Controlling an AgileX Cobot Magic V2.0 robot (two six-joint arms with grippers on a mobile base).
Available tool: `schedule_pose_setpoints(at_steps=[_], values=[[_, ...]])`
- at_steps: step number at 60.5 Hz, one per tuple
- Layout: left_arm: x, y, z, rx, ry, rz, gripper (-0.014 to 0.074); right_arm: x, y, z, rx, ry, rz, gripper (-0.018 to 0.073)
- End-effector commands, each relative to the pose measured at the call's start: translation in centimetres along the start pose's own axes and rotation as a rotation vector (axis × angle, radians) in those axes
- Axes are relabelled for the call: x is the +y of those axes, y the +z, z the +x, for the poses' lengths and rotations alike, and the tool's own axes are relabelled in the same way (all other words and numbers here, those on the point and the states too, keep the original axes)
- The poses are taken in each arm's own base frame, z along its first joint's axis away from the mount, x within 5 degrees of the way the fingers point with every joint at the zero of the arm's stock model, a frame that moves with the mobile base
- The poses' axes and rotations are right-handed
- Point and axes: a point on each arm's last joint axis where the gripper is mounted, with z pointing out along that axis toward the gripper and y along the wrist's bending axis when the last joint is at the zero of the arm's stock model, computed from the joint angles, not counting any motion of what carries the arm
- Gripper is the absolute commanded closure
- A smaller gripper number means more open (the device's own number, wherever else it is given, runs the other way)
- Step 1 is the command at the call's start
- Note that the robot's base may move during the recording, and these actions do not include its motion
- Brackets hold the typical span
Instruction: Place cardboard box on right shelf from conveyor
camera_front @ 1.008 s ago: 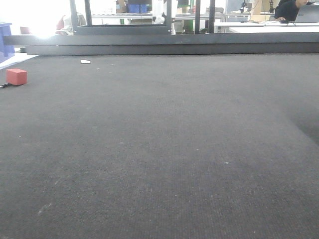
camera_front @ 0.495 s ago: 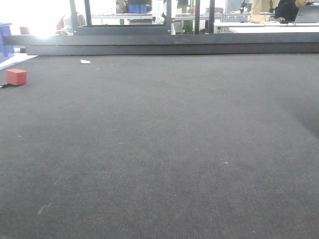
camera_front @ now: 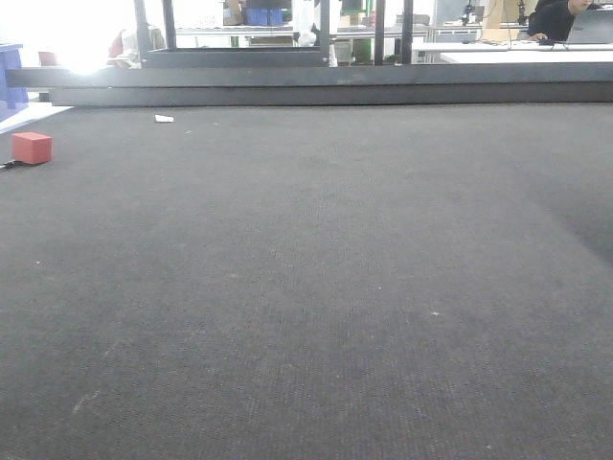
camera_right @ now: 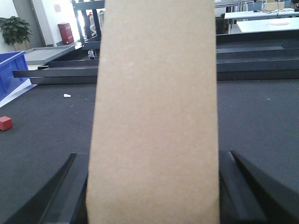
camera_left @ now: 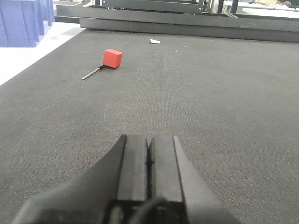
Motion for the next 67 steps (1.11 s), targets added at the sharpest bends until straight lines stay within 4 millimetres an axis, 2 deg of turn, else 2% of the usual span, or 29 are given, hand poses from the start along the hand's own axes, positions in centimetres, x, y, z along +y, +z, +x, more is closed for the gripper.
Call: schedule_pose_setpoints(at_steps=[1, 67], values=[[0.02, -0.1, -0.64, -0.092, -0.005, -0.001, 0.0713, 0.33, -0.04, -1.63, -0.119, -0.018, -0.018, 0.0373], [0.02, -0.09, -0.61, -0.09, -0.005, -0.001, 0.0713, 0.33, -0.04, -1.63, -0.119, -0.018, -0.018, 0.0373]])
